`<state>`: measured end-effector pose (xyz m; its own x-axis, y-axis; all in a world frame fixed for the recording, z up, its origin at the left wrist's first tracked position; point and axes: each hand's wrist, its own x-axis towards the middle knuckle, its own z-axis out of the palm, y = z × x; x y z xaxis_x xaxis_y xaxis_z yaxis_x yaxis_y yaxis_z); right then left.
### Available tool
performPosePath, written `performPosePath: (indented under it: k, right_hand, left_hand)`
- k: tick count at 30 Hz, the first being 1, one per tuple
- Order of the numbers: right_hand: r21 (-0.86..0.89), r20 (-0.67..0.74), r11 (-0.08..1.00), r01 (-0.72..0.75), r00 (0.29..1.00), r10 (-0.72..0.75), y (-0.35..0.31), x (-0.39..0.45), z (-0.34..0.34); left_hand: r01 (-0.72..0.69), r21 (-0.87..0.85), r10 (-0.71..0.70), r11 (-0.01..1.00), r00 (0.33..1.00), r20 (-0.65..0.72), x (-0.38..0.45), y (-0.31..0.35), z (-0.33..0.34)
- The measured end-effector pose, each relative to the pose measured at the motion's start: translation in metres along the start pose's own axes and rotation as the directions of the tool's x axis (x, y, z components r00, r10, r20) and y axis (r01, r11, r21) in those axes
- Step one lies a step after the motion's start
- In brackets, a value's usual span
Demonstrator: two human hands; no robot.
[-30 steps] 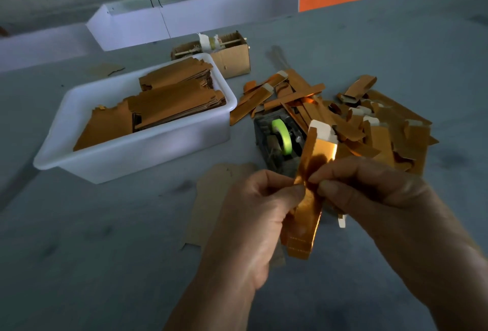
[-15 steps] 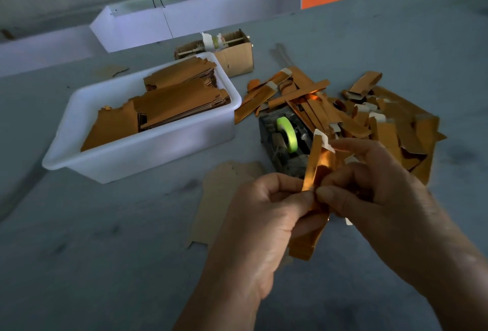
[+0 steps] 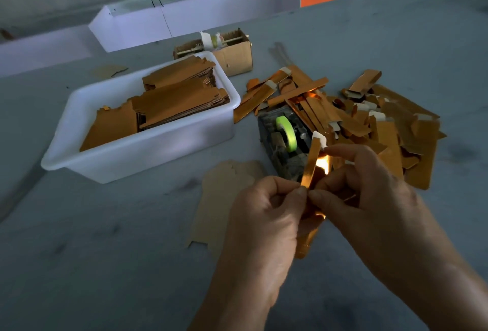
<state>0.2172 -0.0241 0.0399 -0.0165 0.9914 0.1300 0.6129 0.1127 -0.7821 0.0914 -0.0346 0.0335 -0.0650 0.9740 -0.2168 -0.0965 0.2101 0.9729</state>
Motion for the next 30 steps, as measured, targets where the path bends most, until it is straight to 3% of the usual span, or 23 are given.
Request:
performPosePath:
  k: [3,7,9,12,17,23,26,27,28,29,30]
  right_hand:
    - [-0.069,-0.067,0.998,-0.006,0.998,0.001,-0.007,-0.002,0.001]
    - [-0.138,-0.105,0.990,-0.018,0.994,0.004,-0.012,-0.004,0.002]
    - [-0.184,-0.120,0.982,-0.039,0.993,0.017,-0.012,-0.003,-0.002]
    - [-0.146,-0.084,0.989,-0.003,0.996,-0.010,-0.008,-0.003,-0.006]
    - [0.240,0.069,0.969,-0.060,0.997,0.045,-0.001,0.001,-0.002]
    - [0.301,0.150,0.949,-0.090,0.988,0.046,0.006,0.002,0.004]
    - [0.337,0.180,0.934,-0.121,0.982,0.063,0.007,0.003,0.002]
    - [0.322,0.158,0.939,-0.118,0.985,0.070,0.008,0.006,-0.001]
    - [0.272,0.106,0.958,-0.094,0.992,0.068,0.010,0.010,-0.006]
    - [0.205,0.033,0.977,-0.059,0.998,0.053,0.011,0.016,-0.012]
    - [0.129,-0.046,0.991,-0.025,0.998,0.031,0.014,0.024,-0.018]
  left_hand:
    - [-0.079,0.038,0.082,0.996,0.993,-0.082,-0.003,-0.003,0.007]
    - [-0.252,0.268,0.309,0.930,0.931,-0.196,-0.009,-0.012,0.014]
    - [-0.273,0.266,0.334,0.925,0.916,-0.221,-0.010,-0.011,0.011]
    - [-0.212,0.153,0.239,0.965,0.953,-0.188,-0.010,-0.003,0.006]
    - [-0.079,0.056,0.084,0.995,0.992,-0.091,-0.011,0.003,0.003]
    - [0.130,-0.109,-0.131,0.985,0.991,-0.003,-0.009,0.004,-0.007]
    - [0.150,-0.204,-0.159,0.967,0.987,-0.027,-0.004,0.006,-0.014]
    - [0.116,-0.142,-0.126,0.983,0.990,-0.065,-0.003,0.007,-0.018]
    - [0.056,0.027,-0.052,0.998,0.989,-0.136,0.000,0.006,-0.025]
    - [0.000,0.265,0.062,0.964,0.972,-0.225,0.004,0.005,-0.035]
    - [-0.009,0.499,0.186,0.866,0.934,-0.305,0.008,0.004,-0.045]
